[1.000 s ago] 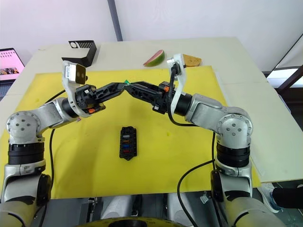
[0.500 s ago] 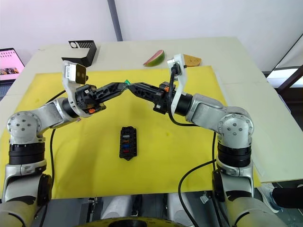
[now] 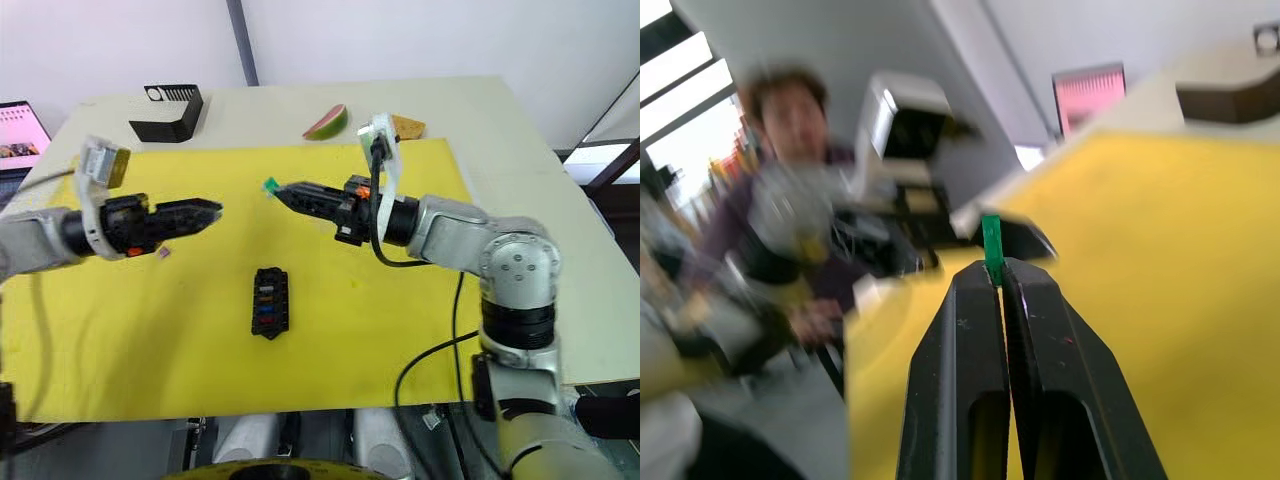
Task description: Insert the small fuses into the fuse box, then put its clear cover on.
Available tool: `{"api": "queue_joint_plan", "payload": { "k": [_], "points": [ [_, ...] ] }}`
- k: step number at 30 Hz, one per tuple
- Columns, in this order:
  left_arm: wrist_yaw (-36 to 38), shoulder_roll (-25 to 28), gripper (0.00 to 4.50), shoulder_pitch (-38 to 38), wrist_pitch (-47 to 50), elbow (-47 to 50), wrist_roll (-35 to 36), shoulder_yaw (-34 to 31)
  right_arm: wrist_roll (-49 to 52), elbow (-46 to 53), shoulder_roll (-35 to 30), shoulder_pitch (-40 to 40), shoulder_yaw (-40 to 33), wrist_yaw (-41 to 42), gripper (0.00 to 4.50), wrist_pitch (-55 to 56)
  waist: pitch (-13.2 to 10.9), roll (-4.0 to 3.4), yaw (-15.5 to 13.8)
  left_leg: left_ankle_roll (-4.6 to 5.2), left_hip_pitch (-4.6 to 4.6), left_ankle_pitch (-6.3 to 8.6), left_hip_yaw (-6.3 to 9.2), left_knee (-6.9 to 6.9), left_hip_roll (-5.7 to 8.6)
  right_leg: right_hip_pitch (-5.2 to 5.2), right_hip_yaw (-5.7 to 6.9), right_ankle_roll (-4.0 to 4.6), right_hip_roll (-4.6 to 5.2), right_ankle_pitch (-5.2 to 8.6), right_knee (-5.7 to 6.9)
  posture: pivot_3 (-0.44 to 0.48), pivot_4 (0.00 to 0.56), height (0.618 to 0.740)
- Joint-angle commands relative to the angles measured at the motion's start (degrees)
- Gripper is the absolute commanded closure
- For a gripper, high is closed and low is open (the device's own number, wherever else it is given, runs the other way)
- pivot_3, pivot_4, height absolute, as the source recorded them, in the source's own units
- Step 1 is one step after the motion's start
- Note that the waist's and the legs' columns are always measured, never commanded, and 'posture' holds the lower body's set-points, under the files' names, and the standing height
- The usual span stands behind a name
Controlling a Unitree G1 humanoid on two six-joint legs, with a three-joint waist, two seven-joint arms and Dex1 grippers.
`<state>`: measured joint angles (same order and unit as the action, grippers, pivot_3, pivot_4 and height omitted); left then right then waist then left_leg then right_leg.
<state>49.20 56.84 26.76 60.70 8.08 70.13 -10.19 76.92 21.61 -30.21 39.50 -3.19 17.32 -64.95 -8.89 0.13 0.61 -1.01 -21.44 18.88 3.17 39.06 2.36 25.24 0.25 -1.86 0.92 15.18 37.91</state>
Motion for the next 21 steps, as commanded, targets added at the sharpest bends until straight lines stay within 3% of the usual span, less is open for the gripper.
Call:
{"api": "queue_joint_plan", "payload": {
  "k": [1, 4, 7, 12, 21],
  "points": [
    [11.64, 3.85, 0.05, -3.39, -12.41, 6.14, -14.43, 5.27, -9.59, 4.80, -4.50, 1.09, 8.03, 7.75, 4.50, 0.79, -0.02, -0.04, -0.07, 0.00, 0.01, 0.00, 0.00, -0.04, 0.00, -0.04, 0.00, 0.00, 0.00, 0.00, -0.07, 0.000, 0.150, 0.740],
    [17.54, 5.02, 0.05, -5.49, -18.48, 5.96, -20.53, 6.87, -14.84, 5.47, -5.96, 1.70, 11.73, 11.66, 4.50, 2.57, -0.10, 0.02, 0.03, 0.01, 0.00, 0.01, 0.00, -0.04, 0.00, -0.05, 0.00, 0.01, 0.02, 0.00, -0.10, 0.000, 0.150, 0.740],
    [24.95, 5.79, 0.05, -8.17, -32.12, 4.32, -32.34, 11.53, -24.36, 7.21, -8.66, 3.80, 19.62, 17.80, 4.50, 5.79, -0.22, -0.05, 0.24, 0.01, -0.06, 0.01, 0.00, -0.05, -0.02, 0.03, -0.01, 0.00, 0.03, 0.00, -0.10, 0.000, 0.150, 0.740],
    [25.84, 0.19, 0.05, -8.00, -47.01, 0.30, -44.61, 16.58, -41.02, 4.68, -8.67, 8.18, 32.09, 22.67, 4.50, 13.59, -0.27, -0.03, 0.05, 0.02, -0.07, 0.01, 0.00, -0.07, -0.03, 0.06, 0.00, 0.00, 0.03, -0.01, -0.10, 0.000, 0.150, 0.740],
    [23.72, -5.33, 0.05, -7.87, -50.07, -0.74, -51.53, 18.83, -54.23, 1.21, -5.38, 9.73, 38.99, 28.09, 4.50, 18.53, -0.33, 0.08, 0.04, 0.10, -0.20, 0.06, -0.01, -0.01, -0.03, 0.14, 0.01, -0.02, 0.04, -0.02, -0.12, 0.000, 0.150, 0.740]
  ]
}}
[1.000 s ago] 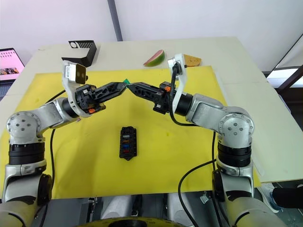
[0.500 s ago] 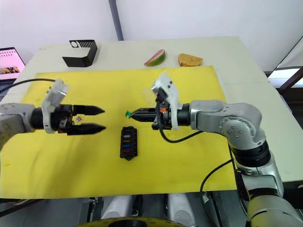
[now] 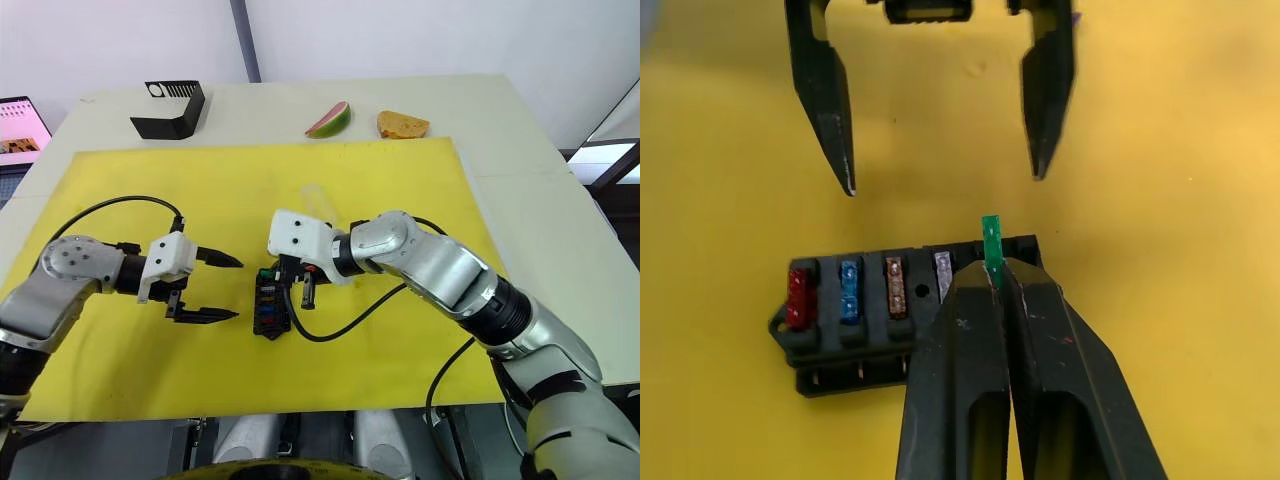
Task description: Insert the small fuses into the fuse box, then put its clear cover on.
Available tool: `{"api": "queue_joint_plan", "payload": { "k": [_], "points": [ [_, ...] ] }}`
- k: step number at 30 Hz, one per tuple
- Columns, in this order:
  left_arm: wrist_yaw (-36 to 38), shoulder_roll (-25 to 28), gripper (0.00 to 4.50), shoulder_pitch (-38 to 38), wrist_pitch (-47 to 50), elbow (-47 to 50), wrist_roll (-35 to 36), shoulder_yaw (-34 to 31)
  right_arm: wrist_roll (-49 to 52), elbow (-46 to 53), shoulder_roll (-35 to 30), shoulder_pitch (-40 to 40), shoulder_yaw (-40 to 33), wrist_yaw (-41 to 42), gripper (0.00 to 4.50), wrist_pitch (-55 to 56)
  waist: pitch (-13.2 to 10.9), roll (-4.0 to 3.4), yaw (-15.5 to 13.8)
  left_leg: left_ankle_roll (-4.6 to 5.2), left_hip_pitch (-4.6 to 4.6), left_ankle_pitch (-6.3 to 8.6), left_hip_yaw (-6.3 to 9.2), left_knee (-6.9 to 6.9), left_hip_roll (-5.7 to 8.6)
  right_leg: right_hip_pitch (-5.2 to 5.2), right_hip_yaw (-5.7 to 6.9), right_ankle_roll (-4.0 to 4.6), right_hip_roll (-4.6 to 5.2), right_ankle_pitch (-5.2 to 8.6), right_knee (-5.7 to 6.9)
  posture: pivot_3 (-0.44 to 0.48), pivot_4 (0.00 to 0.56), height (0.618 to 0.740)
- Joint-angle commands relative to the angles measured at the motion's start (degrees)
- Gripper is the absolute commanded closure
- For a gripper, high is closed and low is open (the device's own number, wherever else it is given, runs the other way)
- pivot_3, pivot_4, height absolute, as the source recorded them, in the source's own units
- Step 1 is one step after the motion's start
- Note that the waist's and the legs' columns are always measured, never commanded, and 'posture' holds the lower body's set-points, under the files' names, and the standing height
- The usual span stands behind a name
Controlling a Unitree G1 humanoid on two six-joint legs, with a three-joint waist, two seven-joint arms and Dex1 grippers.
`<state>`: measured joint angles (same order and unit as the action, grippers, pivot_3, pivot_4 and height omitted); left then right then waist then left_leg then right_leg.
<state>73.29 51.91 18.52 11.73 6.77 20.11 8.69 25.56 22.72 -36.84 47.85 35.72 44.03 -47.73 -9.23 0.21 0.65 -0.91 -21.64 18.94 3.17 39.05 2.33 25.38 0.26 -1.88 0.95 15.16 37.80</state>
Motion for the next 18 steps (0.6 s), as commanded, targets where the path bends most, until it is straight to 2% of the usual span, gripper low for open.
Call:
{"api": "queue_joint_plan", "payload": {
  "k": [1, 7, 18],
  "points": [
    [-0.52, -0.73, 0.05, 0.31, -0.96, 0.64, -1.83, -0.07, -3.63, -0.18, 1.75, 1.39, 0.21, 1.74, 4.50, 1.30, 0.00, 0.00, 0.00, 0.00, 0.00, 0.00, 0.00, 0.01, 0.00, 0.00, 0.00, 0.00, 0.00, 0.00, 0.01, 0.000, 0.150, 0.740],
    [-0.65, -1.67, 0.05, -0.32, -0.06, 1.43, -2.60, -0.55, -9.31, -1.58, 2.56, 1.50, 1.37, 4.82, 4.50, 3.80, 0.00, 0.00, 0.05, -0.01, 0.06, -0.01, 0.00, 0.06, 0.00, -0.01, 0.00, 0.00, -0.01, 0.00, 0.13, 0.000, 0.150, 0.740],
    [-0.59, -2.20, 0.05, -0.69, 0.29, 1.97, -3.16, -0.54, -12.74, -2.41, 4.92, 1.69, 0.49, 7.93, 4.50, 3.64, 0.00, 0.00, 0.05, -0.01, 0.08, -0.01, 0.00, 0.08, 0.00, -0.03, 0.00, 0.00, -0.02, 0.00, 0.15, 0.000, 0.150, 0.740]
  ]
}}
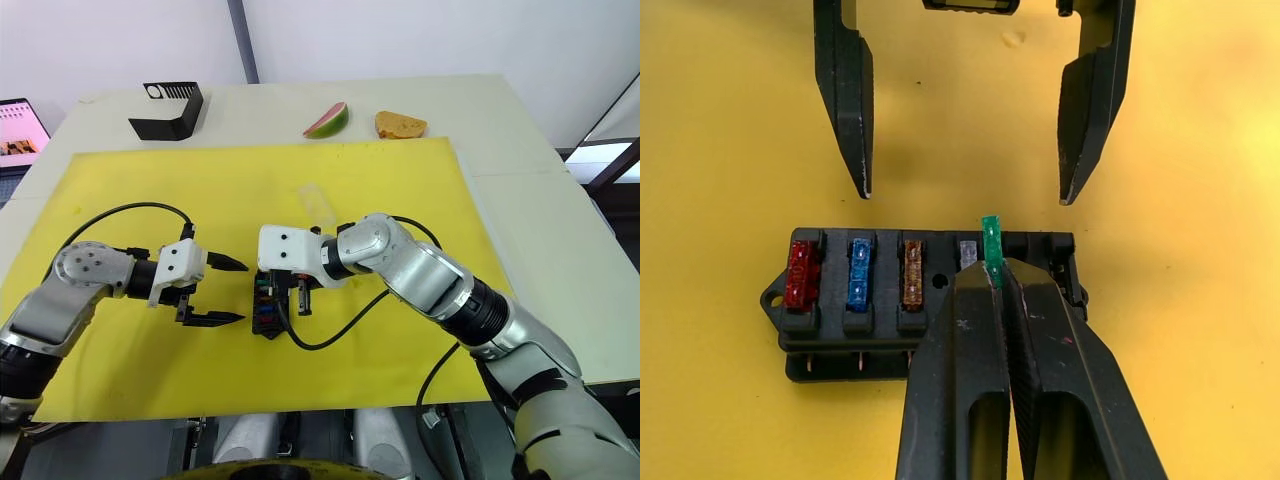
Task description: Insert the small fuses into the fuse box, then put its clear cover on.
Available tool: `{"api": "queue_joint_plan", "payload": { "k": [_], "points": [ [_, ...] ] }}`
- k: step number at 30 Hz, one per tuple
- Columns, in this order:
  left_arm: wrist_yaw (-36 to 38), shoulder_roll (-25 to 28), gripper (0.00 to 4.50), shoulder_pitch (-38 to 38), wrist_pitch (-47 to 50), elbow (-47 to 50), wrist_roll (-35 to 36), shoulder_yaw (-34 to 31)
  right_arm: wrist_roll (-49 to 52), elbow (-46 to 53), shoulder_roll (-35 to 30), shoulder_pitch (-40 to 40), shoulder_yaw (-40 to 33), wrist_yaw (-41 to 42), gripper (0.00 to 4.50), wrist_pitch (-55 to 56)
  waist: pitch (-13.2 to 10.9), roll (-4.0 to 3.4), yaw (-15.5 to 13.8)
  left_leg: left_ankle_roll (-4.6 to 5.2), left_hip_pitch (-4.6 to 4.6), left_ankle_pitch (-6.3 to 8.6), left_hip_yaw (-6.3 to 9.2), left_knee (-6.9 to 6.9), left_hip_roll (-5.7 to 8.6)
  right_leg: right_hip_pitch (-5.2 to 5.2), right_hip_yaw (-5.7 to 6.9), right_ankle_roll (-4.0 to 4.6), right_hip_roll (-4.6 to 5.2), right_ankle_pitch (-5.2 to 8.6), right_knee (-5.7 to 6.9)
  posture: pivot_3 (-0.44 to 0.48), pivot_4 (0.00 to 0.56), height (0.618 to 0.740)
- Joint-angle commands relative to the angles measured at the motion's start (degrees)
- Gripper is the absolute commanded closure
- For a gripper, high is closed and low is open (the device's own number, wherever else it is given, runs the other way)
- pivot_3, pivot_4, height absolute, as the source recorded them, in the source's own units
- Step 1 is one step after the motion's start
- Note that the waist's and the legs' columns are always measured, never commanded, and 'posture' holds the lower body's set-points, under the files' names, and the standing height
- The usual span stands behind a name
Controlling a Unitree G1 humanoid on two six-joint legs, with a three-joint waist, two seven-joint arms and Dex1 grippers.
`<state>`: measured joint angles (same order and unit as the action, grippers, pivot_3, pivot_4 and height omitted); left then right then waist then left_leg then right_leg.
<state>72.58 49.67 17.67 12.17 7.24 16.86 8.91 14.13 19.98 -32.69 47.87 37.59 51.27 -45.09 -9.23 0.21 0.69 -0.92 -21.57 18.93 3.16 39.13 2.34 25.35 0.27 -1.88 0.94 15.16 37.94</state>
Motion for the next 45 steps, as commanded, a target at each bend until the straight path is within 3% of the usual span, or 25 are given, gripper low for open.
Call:
{"api": "queue_joint_plan", "payload": {
  "k": [1, 45],
  "points": [
    [0.12, -0.04, 0.05, 0.20, -0.15, 1.46, 0.02, -0.73, -1.63, 0.12, 1.07, 1.78, -1.44, 0.89, 4.50, 0.93, 0.00, 0.00, 0.01, 0.00, 0.00, 0.00, 0.00, 0.00, 0.00, 0.00, 0.00, 0.00, 0.00, 0.00, 0.01, 0.000, 0.150, 0.740],
    [-0.98, -1.29, 0.05, 0.61, 1.10, 2.48, 0.05, -1.11, -8.32, -4.66, 3.59, 2.22, -0.83, 7.02, 4.50, 2.03, 0.00, 0.00, 0.05, -0.01, 0.03, -0.01, -0.01, 0.03, 0.00, 0.00, 0.00, 0.00, -0.01, 0.00, 0.06, 0.000, 0.150, 0.740]
  ]
}}
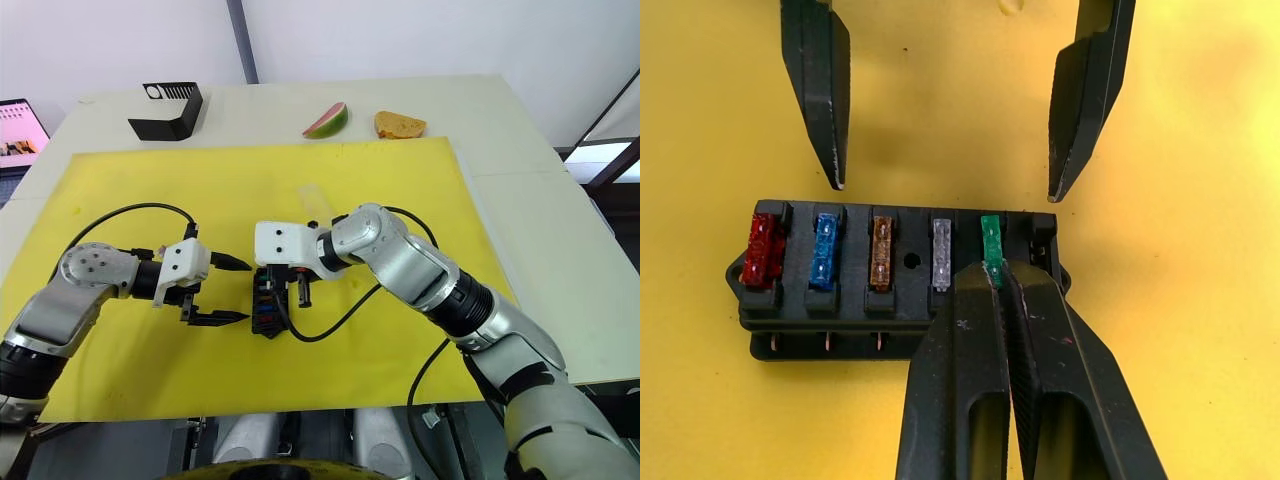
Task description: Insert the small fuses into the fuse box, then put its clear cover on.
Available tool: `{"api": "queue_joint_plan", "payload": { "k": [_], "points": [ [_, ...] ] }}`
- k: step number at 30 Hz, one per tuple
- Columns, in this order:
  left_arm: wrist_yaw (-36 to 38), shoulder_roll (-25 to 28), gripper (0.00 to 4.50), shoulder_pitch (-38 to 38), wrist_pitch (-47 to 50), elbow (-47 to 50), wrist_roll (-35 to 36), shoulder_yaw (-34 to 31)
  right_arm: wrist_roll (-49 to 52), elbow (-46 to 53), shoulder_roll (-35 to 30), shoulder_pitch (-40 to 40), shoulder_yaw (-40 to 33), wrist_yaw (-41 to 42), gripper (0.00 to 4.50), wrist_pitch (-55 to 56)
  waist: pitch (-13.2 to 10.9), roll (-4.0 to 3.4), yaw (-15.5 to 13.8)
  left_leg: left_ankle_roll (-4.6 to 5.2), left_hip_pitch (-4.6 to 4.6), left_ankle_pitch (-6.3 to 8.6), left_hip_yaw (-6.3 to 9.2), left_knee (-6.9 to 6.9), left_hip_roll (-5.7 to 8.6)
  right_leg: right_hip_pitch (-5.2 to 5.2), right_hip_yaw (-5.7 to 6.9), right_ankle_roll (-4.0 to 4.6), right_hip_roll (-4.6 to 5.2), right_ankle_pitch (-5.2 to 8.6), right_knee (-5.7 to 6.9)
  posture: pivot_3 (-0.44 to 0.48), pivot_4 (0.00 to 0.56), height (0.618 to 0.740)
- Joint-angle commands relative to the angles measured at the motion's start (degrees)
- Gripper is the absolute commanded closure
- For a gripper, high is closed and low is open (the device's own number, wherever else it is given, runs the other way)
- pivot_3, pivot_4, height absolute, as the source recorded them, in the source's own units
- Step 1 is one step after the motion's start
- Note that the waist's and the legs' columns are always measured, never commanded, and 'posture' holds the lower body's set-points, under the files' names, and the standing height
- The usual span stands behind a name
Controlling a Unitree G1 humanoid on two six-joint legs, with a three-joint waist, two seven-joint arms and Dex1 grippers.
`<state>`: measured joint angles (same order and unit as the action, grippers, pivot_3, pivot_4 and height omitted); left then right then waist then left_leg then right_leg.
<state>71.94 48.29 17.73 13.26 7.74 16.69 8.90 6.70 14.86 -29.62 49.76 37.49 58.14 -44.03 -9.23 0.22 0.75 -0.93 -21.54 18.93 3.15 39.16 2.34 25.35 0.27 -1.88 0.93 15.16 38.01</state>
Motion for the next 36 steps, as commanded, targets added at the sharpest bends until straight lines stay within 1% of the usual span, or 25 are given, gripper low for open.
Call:
{"api": "queue_joint_plan", "payload": {
  "k": [1, 16, 20, 23, 26, 28, 31, 33, 36],
  "points": [
    [-0.35, 0.09, 0.05, 0.56, 0.08, 2.05, 0.23, -1.12, -0.92, 0.33, 0.61, 0.31, -0.73, 0.20, 4.50, 1.00, 0.00, 0.00, -0.01, 0.00, 0.00, 0.00, 0.00, 0.00, 0.00, 0.00, 0.00, 0.00, 0.00, 0.00, 0.00, 0.000, 0.150, 0.740],
    [-0.82, -0.04, 0.05, 0.31, 0.14, 2.55, 0.23, -1.18, -2.15, -1.77, 1.19, -0.20, -0.13, 0.94, 4.50, 1.24, 0.01, 0.00, 0.04, -0.01, 0.03, 0.00, 0.00, 0.01, 0.00, -0.02, 0.00, 0.00, -0.01, 0.00, 0.04, 0.000, 0.150, 0.740],
    [-0.97, 0.00, 0.05, 0.34, -0.23, 2.06, 0.07, -1.24, -0.94, -1.12, 1.23, 0.40, -1.78, 1.58, 4.50, 0.44, 0.01, 0.00, 0.02, -0.01, 0.04, 0.00, 0.00, 0.01, 0.00, -0.02, 0.00, 0.00, -0.01, 0.00, 0.04, 0.000, 0.150, 0.740],
    [-1.18, -0.05, 0.00, 0.29, -0.46, 1.81, -0.02, -1.27, 1.42, 0.05, 1.66, 0.97, -5.10, 1.86, 3.55, -0.88, 0.01, 0.00, -0.02, -0.01, 0.03, -0.01, -0.01, 0.01, 0.00, -0.01, 0.00, 0.00, -0.01, 0.00, 0.04, 0.000, 0.150, 0.740],
    [-1.57, -0.20, 0.00, 0.08, -0.48, 1.70, 0.05, -1.46, 4.76, 0.91, 2.00, 0.67, -9.16, 2.64, 2.35, -1.18, 0.01, 0.00, -0.02, -0.01, 0.02, 0.00, 0.00, 0.02, 0.00, -0.01, 0.00, 0.00, 0.00, 0.00, 0.04, 0.000, 0.150, 0.740],
    [-2.01, -0.42, 0.00, -0.26, -0.29, 1.63, 0.26, -1.74, 5.51, -0.14, 1.87, -0.95, -10.69, 3.35, 2.35, 3.09, 0.01, 0.01, -0.04, -0.01, 0.02, 0.00, 0.00, 0.02, 0.00, -0.02, 0.00, 0.00, -0.01, 0.00, 0.04, 0.000, 0.150, 0.740],
    [-2.30, -0.43, 0.00, -0.83, -0.60, 1.18, 0.23, -2.05, 10.49, -1.35, 4.24, -4.80, -14.19, 4.93, 2.35, 5.15, 0.02, 0.04, 0.03, -0.01, 0.05, 0.00, 0.00, 0.01, 0.00, -0.05, 0.00, 0.00, -0.01, 0.00, 0.02, 0.000, 0.150, 0.740],
    [-2.38, -0.34, 0.00, -0.96, -0.70, 0.97, 0.26, -2.30, 10.17, -2.61, 5.43, -6.91, -13.93, 4.74, 2.35, 8.02, 0.02, 0.03, 0.11, 0.00, 0.04, 0.00, -0.01, 0.01, 0.00, -0.03, 0.00, 0.00, -0.01, 0.00, 0.05, 0.000, 0.150, 0.740],
    [-2.97, -0.60, 0.00, -0.98, 0.20, 1.14, 0.81, -2.83, 8.70, -6.18, 7.40, -9.09, -13.63, 3.11, 3.21, 11.87, 0.02, 0.03, 0.04, -0.02, 0.06, -0.01, -0.01, 0.03, 0.00, -0.04, 0.00, 0.00, -0.01, 0.00, 0.10, 0.000, 0.150, 0.740]
  ]
}}
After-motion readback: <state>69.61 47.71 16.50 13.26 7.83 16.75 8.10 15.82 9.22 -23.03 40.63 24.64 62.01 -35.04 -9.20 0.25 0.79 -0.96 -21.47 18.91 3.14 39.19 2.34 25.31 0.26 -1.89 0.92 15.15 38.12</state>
